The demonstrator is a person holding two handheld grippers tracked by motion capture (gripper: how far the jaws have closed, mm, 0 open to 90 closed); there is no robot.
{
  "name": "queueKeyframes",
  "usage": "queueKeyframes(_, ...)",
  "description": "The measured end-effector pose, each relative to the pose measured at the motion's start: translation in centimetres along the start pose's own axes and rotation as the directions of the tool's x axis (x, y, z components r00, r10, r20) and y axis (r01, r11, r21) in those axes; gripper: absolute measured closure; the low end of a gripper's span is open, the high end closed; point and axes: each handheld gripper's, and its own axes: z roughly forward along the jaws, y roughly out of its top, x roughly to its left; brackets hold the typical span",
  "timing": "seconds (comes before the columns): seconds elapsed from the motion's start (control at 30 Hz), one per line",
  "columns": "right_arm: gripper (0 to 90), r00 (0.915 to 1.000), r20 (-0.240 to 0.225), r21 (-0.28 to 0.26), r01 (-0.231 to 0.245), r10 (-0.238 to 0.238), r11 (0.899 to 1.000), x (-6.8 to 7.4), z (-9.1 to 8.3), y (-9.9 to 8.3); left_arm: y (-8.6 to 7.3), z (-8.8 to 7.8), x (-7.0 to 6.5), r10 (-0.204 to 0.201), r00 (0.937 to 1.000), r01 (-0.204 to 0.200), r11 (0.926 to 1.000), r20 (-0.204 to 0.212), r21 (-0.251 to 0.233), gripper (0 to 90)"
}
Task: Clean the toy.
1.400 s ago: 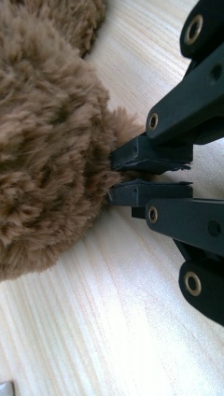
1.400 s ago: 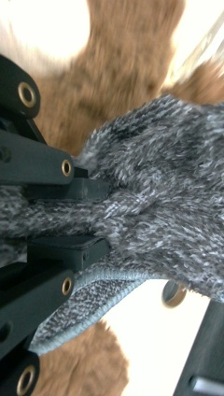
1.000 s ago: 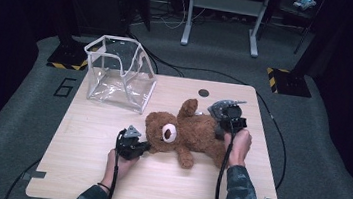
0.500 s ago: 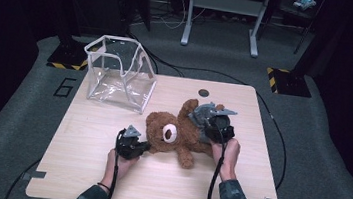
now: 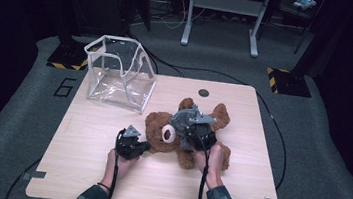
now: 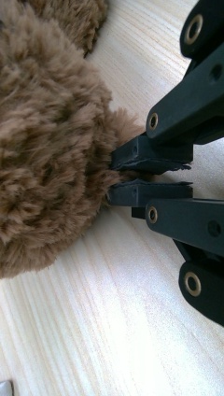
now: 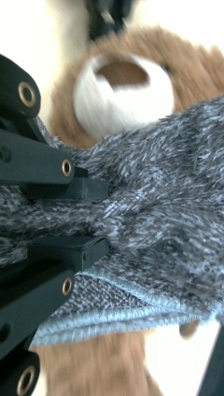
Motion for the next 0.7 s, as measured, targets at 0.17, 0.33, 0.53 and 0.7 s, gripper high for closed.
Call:
queueKeyframes(0.17,76.0,0.9982,-0.038,0.085,0.049,-0.046,0.995,2.0,0.2,-2.9,0.0,0.0,0.0,0.001,1.0,-0.001,1.0,0.0,0.005,82.8)
queueKeyframes(0.33,75.5,0.997,-0.049,0.13,0.065,-0.06,0.989,1.5,-0.8,-3.7,0.0,-0.1,0.0,0.003,1.0,-0.003,1.0,0.005,0.007,82.7)
queueKeyframes(0.53,75.4,0.9963,-0.049,0.059,0.074,-0.071,0.996,2.7,-0.3,-2.5,0.0,-0.1,0.0,0.0,1.0,0.0,1.0,-0.006,0.005,83.0)
queueKeyframes(0.7,75.6,0.9945,-0.068,0.124,0.088,-0.08,0.988,2.2,0.2,-4.7,0.0,0.0,-0.1,0.007,0.9999,-0.007,1.0,-0.015,0.002,82.9)
